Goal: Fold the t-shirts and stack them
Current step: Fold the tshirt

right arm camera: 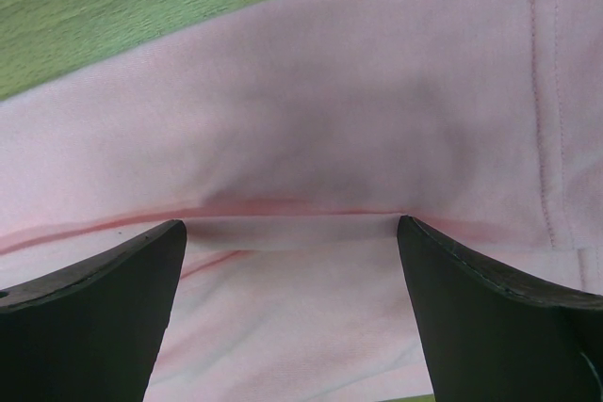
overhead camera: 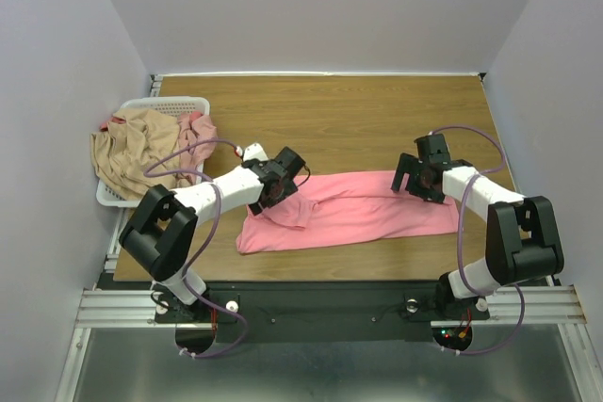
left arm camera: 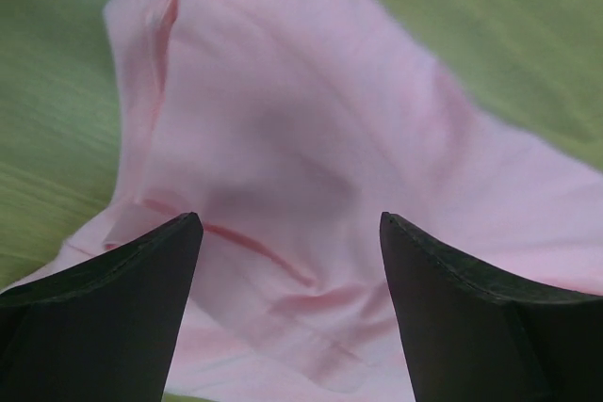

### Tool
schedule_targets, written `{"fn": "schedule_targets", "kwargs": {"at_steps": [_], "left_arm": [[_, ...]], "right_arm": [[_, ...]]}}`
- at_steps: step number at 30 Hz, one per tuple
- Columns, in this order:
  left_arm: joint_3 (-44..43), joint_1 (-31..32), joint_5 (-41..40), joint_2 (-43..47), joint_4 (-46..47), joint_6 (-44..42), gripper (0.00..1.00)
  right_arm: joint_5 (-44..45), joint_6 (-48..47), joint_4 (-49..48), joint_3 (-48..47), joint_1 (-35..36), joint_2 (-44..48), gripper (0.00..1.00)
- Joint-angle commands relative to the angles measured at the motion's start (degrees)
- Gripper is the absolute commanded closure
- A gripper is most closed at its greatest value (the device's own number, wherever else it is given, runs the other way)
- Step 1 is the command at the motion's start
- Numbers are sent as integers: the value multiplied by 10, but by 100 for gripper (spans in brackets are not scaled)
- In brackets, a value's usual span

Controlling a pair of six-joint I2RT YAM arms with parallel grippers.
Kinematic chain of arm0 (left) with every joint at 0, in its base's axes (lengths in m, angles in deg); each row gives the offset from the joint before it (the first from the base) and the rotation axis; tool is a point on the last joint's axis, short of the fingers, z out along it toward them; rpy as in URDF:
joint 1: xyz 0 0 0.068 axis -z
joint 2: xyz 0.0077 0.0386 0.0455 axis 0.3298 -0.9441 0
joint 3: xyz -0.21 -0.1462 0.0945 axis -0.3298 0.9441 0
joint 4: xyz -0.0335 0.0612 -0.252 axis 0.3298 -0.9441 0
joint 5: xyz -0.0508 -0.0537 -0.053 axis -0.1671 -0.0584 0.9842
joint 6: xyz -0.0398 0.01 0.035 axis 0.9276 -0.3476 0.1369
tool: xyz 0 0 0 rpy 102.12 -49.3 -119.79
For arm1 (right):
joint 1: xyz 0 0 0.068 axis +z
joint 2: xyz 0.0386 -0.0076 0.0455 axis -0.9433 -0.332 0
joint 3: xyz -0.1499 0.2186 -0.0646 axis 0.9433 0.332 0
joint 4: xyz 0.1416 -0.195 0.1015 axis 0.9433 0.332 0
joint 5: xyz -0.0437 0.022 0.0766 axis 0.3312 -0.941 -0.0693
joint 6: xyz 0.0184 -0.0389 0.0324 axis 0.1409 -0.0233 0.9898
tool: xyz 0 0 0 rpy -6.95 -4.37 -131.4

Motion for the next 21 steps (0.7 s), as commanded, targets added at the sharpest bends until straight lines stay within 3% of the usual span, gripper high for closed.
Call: {"fn": "schedule_targets", "kwargs": {"at_steps": [1,5,10,16,21], "left_arm": [[69,3,14,32,8,4,12],[129,9,50,62,15,6,14],[158,67,46,138,-30,64,15],[122,78,32,180,-67,69,14],[71,77,22,127,-37,37,14]], "right_arm": [[-7,4,-19,2,-3,6,0],[-9,4,-21,4,-3,16,0],[-8,4,-22,7,-3,30,0],[-17,-3,-22,-1,-3,59,0],[-9,-13,-23,-19,-3,81,0]]}}
